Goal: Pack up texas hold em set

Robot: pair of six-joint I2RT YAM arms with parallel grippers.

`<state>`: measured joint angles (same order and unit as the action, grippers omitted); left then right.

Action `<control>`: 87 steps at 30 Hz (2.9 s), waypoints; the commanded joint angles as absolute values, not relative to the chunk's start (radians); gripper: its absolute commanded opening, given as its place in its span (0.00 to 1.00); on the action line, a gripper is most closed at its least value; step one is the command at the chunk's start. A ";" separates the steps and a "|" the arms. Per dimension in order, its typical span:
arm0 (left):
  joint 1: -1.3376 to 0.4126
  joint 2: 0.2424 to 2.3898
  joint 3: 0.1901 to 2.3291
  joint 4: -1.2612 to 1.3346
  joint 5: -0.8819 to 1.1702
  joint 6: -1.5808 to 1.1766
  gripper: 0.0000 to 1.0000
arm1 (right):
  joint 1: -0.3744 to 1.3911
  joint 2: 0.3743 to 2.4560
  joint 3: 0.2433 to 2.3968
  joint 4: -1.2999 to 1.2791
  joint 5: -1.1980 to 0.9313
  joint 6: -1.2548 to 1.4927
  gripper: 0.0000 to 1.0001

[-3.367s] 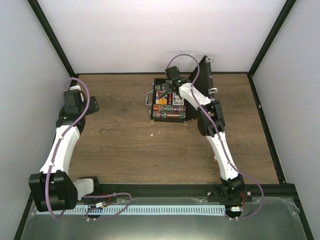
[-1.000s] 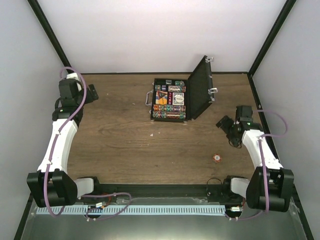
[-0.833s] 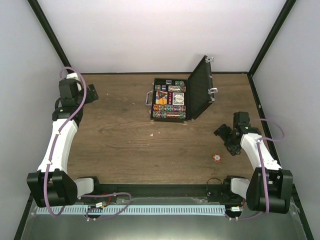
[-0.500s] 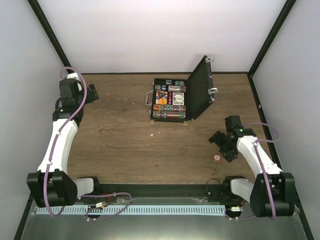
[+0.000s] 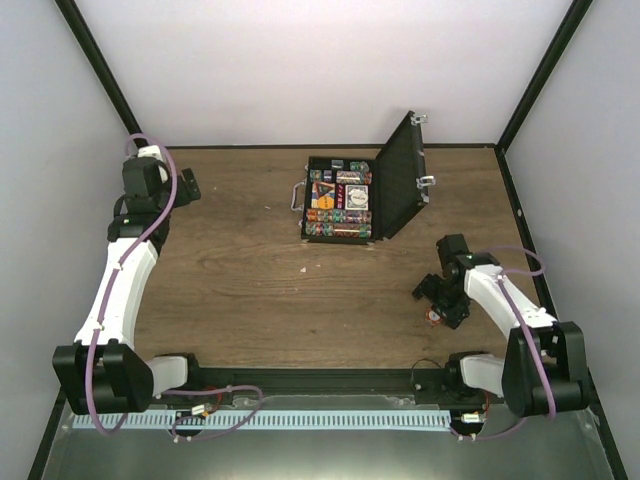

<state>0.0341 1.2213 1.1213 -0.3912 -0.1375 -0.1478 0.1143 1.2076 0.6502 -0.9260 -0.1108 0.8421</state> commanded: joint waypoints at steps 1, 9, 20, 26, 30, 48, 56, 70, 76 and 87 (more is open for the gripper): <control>0.029 1.203 1.113 -0.385 -0.151 -0.136 1.00 | 0.137 1.215 0.631 -0.908 -0.126 0.824 0.79; 0.026 1.204 1.112 -0.385 -0.155 -0.135 1.00 | 0.165 1.260 0.623 -0.887 -0.125 0.815 0.75; 0.021 1.201 1.110 -0.384 -0.162 -0.133 1.00 | 0.175 1.268 0.602 -0.857 -0.151 0.807 0.52; 0.016 1.191 1.108 -0.381 -0.167 -0.132 1.00 | 0.176 1.265 0.599 -0.814 -0.184 0.778 0.43; 0.016 1.193 1.105 -0.378 -0.167 -0.132 1.00 | 0.180 1.234 0.609 -0.749 -0.231 0.743 0.41; -0.060 1.206 1.024 -0.222 0.329 -0.232 1.00 | 0.693 1.147 0.668 -0.193 -0.241 0.528 0.39; -0.313 1.217 0.976 -0.232 0.554 -0.382 1.00 | 0.778 1.192 0.754 0.105 -0.196 0.221 0.39; -0.525 1.288 1.016 -0.185 0.674 -0.451 0.90 | 0.781 1.117 0.741 0.175 -0.232 0.127 0.39; -0.592 1.359 1.066 -0.215 0.655 -0.408 0.88 | 0.781 1.098 0.738 0.154 -0.219 0.109 0.39; -0.652 1.399 1.124 -0.330 0.526 -0.345 0.67 | 0.781 1.126 0.743 0.150 -0.172 0.107 0.39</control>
<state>-0.6380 1.3849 1.0935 -0.2596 0.5846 -0.3866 0.7750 1.1236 0.7227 0.1047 -0.2153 0.1200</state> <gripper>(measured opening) 0.704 0.420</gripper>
